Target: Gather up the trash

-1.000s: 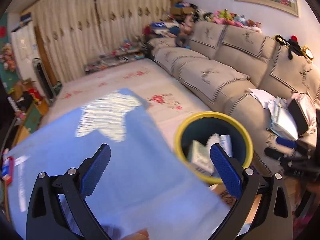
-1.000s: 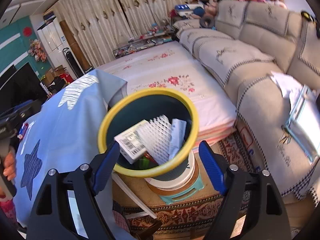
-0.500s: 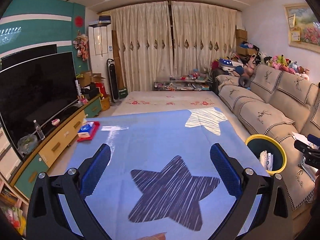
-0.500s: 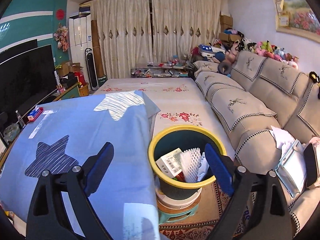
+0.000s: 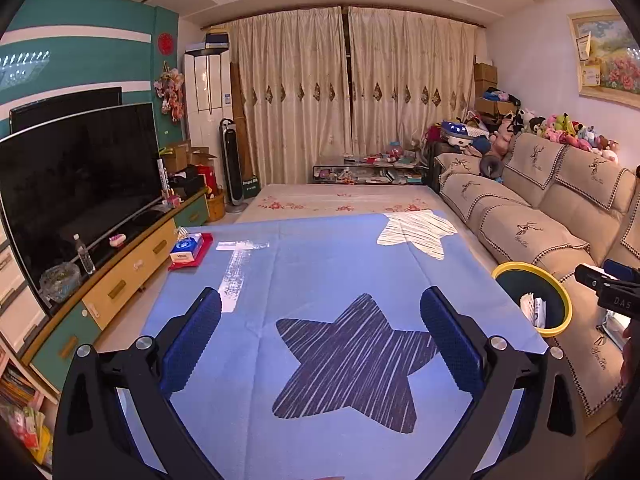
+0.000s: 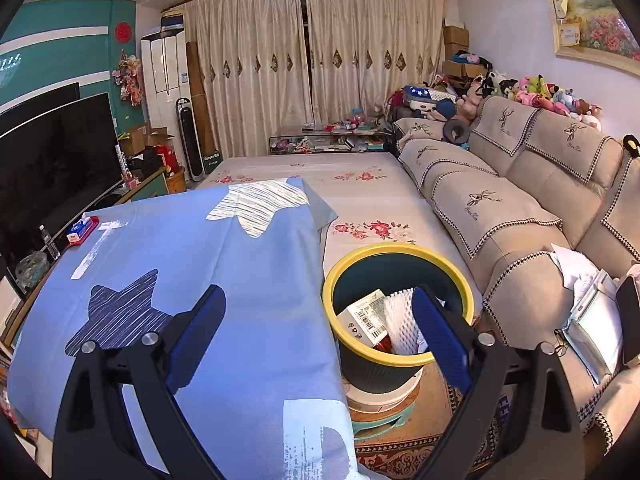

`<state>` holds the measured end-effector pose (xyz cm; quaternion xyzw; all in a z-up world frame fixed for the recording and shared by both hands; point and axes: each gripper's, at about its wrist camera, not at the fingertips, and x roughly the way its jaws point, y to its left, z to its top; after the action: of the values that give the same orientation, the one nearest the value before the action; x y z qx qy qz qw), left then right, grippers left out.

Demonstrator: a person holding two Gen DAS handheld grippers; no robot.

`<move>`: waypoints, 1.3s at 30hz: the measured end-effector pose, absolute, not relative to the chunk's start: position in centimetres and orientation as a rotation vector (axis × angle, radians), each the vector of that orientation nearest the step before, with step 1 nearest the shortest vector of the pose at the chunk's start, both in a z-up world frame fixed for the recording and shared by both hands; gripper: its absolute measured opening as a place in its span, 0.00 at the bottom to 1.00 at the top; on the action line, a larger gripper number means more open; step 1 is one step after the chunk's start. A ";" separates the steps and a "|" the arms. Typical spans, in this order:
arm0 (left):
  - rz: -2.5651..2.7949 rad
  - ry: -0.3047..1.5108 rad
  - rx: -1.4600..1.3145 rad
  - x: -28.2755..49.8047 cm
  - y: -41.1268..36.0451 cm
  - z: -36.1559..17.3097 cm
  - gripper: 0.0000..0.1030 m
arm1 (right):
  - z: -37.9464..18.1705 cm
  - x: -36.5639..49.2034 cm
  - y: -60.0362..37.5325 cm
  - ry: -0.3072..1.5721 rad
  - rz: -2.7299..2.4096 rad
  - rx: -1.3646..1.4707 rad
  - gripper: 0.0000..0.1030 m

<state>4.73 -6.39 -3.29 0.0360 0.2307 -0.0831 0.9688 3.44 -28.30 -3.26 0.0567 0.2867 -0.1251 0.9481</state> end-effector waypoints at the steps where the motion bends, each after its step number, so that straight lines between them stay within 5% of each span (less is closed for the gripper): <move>1: -0.171 0.467 0.072 4.7 -6.5 -3.3 0.95 | -3.3 3.4 -28.3 0.584 -0.253 0.115 0.87; 39: -0.180 0.475 0.065 4.7 -6.4 -3.8 0.95 | -3.4 3.6 -28.1 0.584 -0.243 0.123 0.87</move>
<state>4.71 -6.40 -3.75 0.0321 0.2350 -0.0889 0.9674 3.64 -28.14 -3.42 0.0603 0.2870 -0.1194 0.9485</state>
